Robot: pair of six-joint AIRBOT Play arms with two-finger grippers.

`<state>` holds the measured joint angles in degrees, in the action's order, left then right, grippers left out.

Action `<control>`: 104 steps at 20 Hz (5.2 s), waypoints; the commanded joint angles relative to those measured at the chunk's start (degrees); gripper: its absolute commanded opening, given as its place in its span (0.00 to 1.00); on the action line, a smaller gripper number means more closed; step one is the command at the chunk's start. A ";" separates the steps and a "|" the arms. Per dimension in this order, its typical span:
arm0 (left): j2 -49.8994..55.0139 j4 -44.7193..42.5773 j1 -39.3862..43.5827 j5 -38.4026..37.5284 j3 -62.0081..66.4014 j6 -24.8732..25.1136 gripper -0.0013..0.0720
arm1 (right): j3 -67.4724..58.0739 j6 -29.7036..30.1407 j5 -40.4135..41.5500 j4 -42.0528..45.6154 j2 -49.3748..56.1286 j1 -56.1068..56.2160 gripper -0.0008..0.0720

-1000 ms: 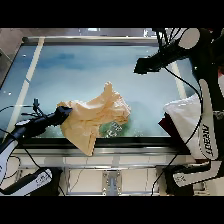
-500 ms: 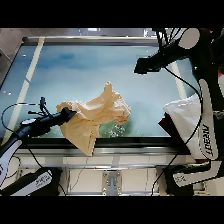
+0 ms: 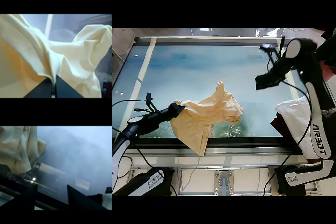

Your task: Fold the shirts.

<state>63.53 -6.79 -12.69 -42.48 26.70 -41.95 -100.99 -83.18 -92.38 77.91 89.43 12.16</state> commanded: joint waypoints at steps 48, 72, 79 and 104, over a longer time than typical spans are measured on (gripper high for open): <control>-6.58 -69.72 5.07 -22.67 57.27 -34.49 0.03 | 10.49 0.98 -1.86 7.26 -28.41 10.10 0.02; 5.77 -67.67 -13.53 -18.71 49.79 -31.76 0.25 | 1.36 1.95 16.90 10.43 -12.17 -15.06 0.46; 1.62 -60.54 -23.93 -18.05 28.85 -38.07 0.98 | 33.07 3.06 14.80 -0.57 -36.85 -25.51 0.50; 28.89 -36.00 -17.99 -23.80 27.69 -22.32 0.83 | 53.62 1.84 27.43 -24.30 -45.72 -26.05 0.63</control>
<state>91.57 -42.06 -32.77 -65.89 54.43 -65.12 -47.42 -81.34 -64.95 53.76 43.72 -13.85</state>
